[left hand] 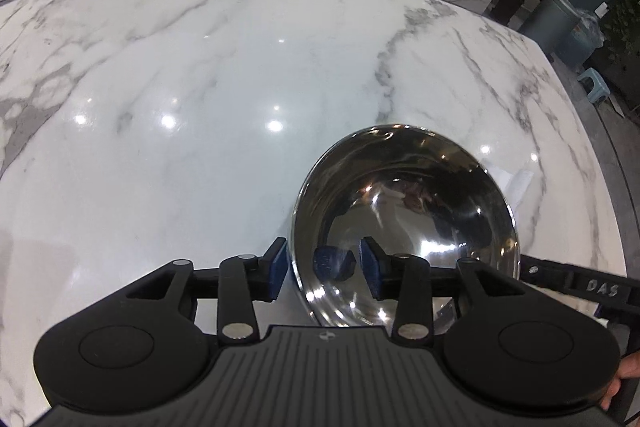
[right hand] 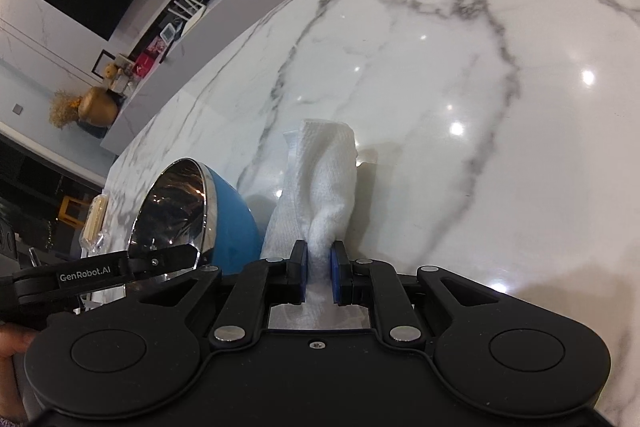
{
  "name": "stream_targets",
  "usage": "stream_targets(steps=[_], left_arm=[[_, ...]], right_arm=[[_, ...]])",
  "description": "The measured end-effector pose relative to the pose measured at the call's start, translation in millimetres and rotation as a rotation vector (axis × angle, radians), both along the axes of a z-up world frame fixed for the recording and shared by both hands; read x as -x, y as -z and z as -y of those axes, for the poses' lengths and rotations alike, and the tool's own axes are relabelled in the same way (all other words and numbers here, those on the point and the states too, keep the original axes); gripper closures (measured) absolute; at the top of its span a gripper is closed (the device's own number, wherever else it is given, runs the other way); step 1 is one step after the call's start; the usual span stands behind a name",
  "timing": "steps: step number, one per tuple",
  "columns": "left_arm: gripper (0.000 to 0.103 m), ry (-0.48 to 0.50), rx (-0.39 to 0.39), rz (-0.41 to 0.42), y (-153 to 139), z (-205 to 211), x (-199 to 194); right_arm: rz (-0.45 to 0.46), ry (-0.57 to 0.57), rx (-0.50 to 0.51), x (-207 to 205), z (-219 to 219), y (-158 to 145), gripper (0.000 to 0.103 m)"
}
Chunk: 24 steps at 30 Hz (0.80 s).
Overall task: Clean bowl
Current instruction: 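Lift the cloth onto the blue outer wall with the right tool while the left tool holds the rim, then rub the cloth along the blue outer wall with the right tool while the left tool holds the rim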
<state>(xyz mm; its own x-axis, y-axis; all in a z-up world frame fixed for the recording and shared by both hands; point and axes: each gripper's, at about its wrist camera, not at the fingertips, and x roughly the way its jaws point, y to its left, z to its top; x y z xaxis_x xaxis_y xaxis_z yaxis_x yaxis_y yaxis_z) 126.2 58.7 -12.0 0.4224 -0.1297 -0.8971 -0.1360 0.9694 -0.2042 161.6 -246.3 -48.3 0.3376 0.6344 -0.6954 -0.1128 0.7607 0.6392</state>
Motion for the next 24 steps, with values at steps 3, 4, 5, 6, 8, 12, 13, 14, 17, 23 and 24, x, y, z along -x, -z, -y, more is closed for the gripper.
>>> stream_targets(steps=[3, 4, 5, 6, 8, 12, 13, 14, 17, 23, 24], left_arm=[[0.066, -0.009, -0.003, 0.007, -2.4, -2.4, 4.2], [0.066, -0.01, -0.002, 0.009, -3.3, -2.8, 5.1], [0.066, -0.009, -0.003, 0.012, -4.0, -3.0, 6.1], [0.066, -0.005, -0.003, 0.014, -4.8, -2.8, 7.1], [0.066, 0.001, -0.006, 0.013, -4.9, -2.0, 7.7], [0.073, 0.031, -0.019, 0.01, -3.4, 2.4, 8.0], [0.073, 0.039, -0.022, 0.009, -3.0, 3.6, 7.9], [0.075, 0.045, -0.024, 0.008, -2.6, 4.7, 7.8], [0.077, 0.068, -0.046, 0.011, -1.9, 9.1, 8.6], [0.08, 0.112, -0.072, 0.032, -1.1, 15.6, 8.7], [0.08, 0.114, -0.079, 0.034, -0.9, 16.3, 8.4]], right_arm=[[-0.017, 0.025, -0.064, -0.1, 11.4, 0.2, 0.091], [-0.021, 0.03, -0.087, 0.2, 14.3, -0.3, 0.091], [-0.026, 0.036, -0.111, 0.4, 17.3, -0.7, 0.091], [-0.031, 0.042, -0.146, 0.5, 20.3, -1.2, 0.091], [-0.04, 0.053, -0.213, 0.6, 26.3, -2.4, 0.091], [-0.036, 0.054, -0.298, -0.3, 33.6, -8.0, 0.091], [-0.035, 0.052, -0.318, -0.6, 35.2, -9.1, 0.091], [-0.036, 0.049, -0.329, -1.3, 35.8, -9.5, 0.091], [-0.039, 0.033, -0.346, -3.5, 34.9, -9.9, 0.091], [-0.07, -0.004, -0.332, -6.9, 26.6, -3.0, 0.091], [-0.073, -0.011, -0.329, -7.1, 25.2, -2.3, 0.091]])
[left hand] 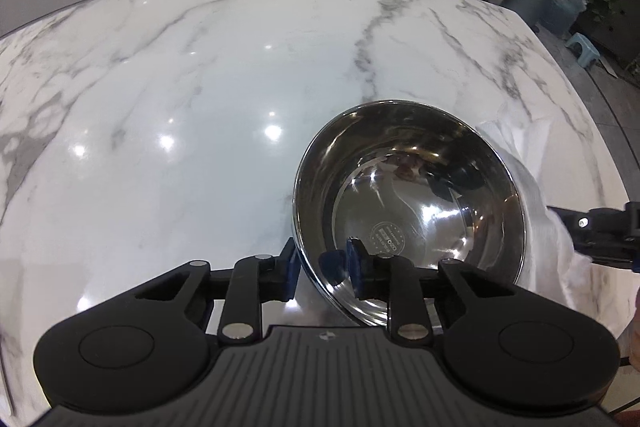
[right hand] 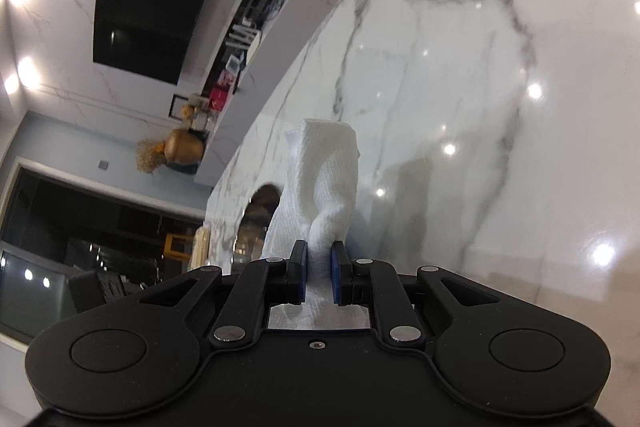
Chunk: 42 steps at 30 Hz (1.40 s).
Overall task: Clean bowl
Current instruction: 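Rub the cloth along the blue outer wall with the right tool while the left tool holds the rim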
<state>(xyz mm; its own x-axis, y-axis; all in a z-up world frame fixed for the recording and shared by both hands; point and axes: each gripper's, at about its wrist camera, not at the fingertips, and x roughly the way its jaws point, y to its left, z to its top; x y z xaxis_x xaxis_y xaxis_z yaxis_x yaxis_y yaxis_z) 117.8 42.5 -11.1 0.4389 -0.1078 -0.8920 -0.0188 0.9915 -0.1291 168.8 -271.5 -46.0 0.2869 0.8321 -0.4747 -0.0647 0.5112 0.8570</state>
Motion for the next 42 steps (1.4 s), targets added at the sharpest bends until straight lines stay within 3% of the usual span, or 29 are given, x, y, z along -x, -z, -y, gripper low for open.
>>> stream_targets(steps=[12, 14, 15, 21, 25, 32, 37, 42], left_arm=[[0.08, -0.022, -0.005, 0.0, 1.6, 0.6, -2.5], [0.063, -0.066, 0.019, -0.033, 3.2, -3.4, -2.8], [0.059, -0.076, 0.024, -0.044, 4.2, -4.5, -2.7], [0.058, -0.075, 0.062, -0.071, 6.4, -4.2, 2.8], [0.074, -0.03, 0.039, -0.055, 2.8, 1.7, 3.8], [0.087, -0.008, 0.014, -0.011, -1.7, -6.6, -1.2], [0.089, -0.015, -0.008, 0.007, -3.0, -10.0, -6.3], [0.088, -0.003, -0.028, 0.022, -2.8, -7.1, -6.9]], right_arm=[[-0.044, -0.04, 0.134, 5.7, -20.7, 17.7, 0.091], [-0.052, -0.042, 0.143, 8.0, -23.8, 20.6, 0.091], [-0.054, -0.042, 0.146, 8.9, -24.5, 20.9, 0.091], [-0.055, -0.041, 0.158, 13.0, -25.5, 19.9, 0.091], [-0.054, -0.044, 0.163, 14.4, -24.5, 17.4, 0.091], [-0.03, -0.041, 0.145, 9.2, -17.9, 7.3, 0.091], [0.01, -0.014, 0.056, 6.3, -2.3, -7.8, 0.091], [0.025, -0.039, 0.057, 5.3, -5.0, -9.7, 0.091]])
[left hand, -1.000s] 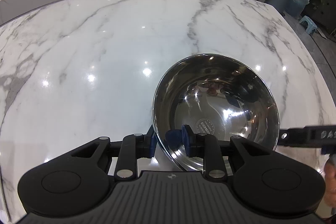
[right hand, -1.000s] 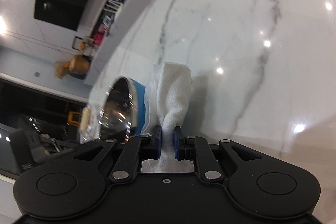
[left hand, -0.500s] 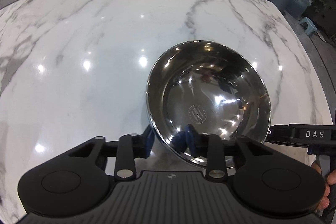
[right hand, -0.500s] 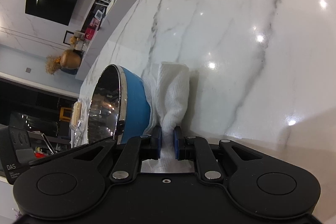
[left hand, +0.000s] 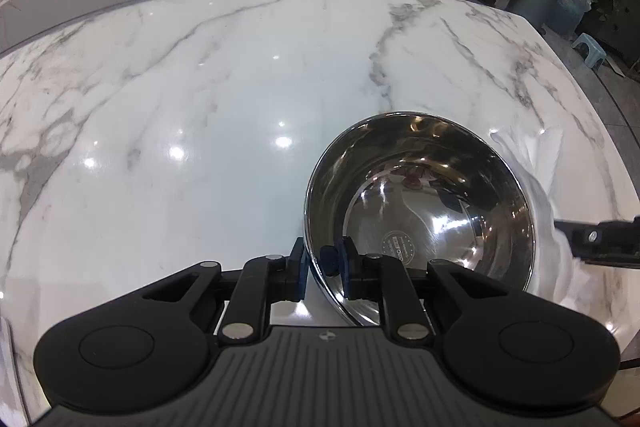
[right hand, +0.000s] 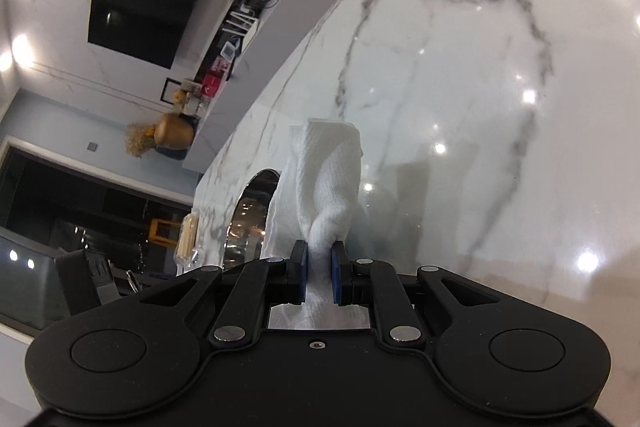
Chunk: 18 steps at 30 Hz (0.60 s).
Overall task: Clean bowl
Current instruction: 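Rub the cloth along the blue outer wall with the right tool while the left tool holds the rim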
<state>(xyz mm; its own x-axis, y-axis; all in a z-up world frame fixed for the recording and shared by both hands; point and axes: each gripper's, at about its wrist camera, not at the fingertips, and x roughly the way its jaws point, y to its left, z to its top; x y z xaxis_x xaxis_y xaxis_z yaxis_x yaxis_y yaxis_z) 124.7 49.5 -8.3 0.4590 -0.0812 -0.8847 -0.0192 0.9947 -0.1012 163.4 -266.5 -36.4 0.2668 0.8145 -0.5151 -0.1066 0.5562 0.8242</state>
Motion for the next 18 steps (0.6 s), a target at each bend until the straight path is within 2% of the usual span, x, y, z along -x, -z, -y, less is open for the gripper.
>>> stream_targets(steps=[8, 12, 14, 16, 18], left_arm=[[0.088, 0.083, 0.012, 0.005, 0.9, 7.7, 3.0], [0.088, 0.067, 0.036, -0.006, 2.2, 6.8, 3.1], [0.073, 0.031, 0.065, -0.038, 4.3, 4.4, 2.6], [0.067, 0.017, 0.071, -0.059, 6.5, 5.1, 3.8], [0.066, 0.024, 0.074, -0.068, 7.7, 8.6, 5.8]], right_arm=[[-0.011, -0.055, 0.128, 4.9, -11.1, 7.0, 0.091], [-0.032, -0.073, 0.173, 7.7, -14.8, 13.6, 0.091], [-0.034, -0.074, 0.176, 7.7, -15.7, 13.9, 0.091], [-0.033, -0.073, 0.184, 6.4, -18.0, 13.5, 0.091], [-0.033, -0.074, 0.186, -0.7, -25.4, 13.1, 0.091]])
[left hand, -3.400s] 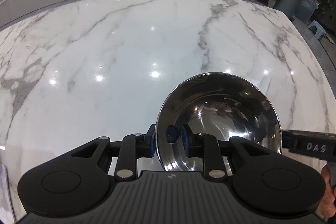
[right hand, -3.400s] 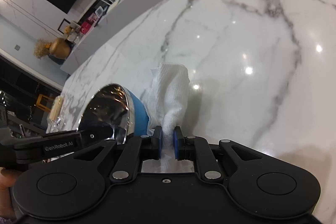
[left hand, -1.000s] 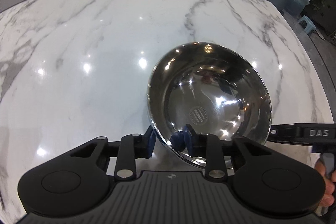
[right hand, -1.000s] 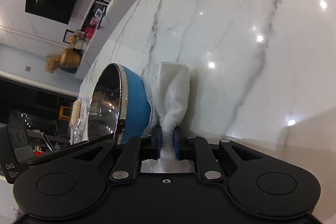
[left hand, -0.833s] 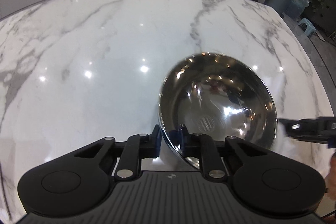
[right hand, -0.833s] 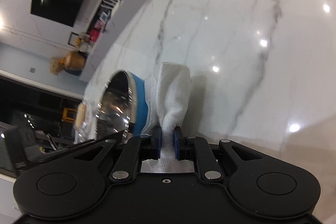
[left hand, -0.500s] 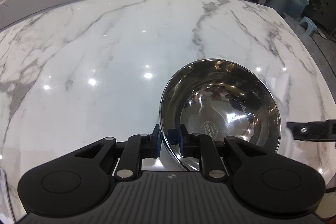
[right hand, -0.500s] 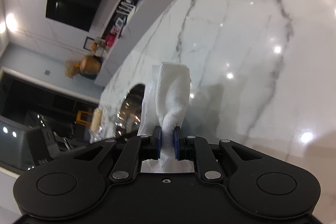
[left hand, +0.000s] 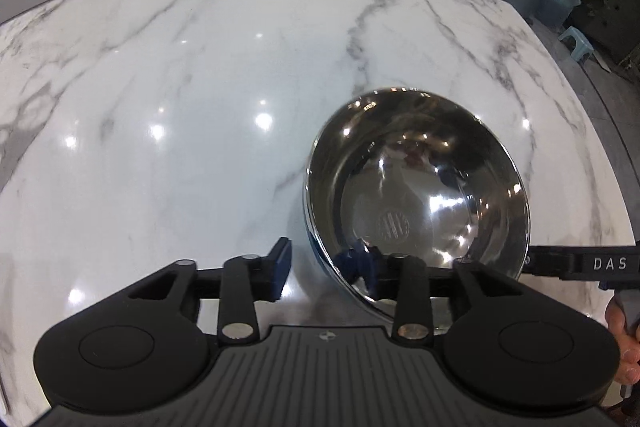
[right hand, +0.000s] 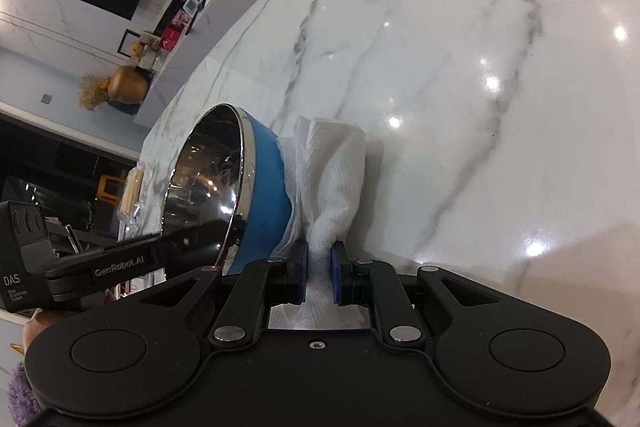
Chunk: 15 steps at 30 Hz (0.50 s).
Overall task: Clean bowl
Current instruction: 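Rub the cloth along the blue outer wall with the right tool while the left tool holds the rim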
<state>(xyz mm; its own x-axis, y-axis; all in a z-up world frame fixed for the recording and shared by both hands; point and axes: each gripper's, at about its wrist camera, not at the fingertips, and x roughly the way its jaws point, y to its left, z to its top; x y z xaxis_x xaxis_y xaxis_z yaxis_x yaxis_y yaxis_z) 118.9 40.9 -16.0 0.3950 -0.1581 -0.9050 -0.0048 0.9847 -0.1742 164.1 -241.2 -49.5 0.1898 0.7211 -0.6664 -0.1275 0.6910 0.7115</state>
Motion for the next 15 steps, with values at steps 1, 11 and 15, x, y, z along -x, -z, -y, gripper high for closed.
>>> stream_targets(steps=[1, 11, 15], left_arm=[[0.066, 0.005, 0.007, -0.003, 0.8, 1.0, 0.2], [0.085, 0.043, -0.009, 0.024, -3.3, 0.2, -0.2], [0.087, 0.039, -0.018, 0.035, -5.1, -5.2, -2.9]], right_arm=[[-0.001, -0.001, 0.001, 0.1, -0.2, 0.4, 0.091], [0.037, 0.041, -0.032, -1.1, 15.1, -8.8, 0.091], [0.073, 0.08, -0.1, -3.6, 29.2, -17.8, 0.091]])
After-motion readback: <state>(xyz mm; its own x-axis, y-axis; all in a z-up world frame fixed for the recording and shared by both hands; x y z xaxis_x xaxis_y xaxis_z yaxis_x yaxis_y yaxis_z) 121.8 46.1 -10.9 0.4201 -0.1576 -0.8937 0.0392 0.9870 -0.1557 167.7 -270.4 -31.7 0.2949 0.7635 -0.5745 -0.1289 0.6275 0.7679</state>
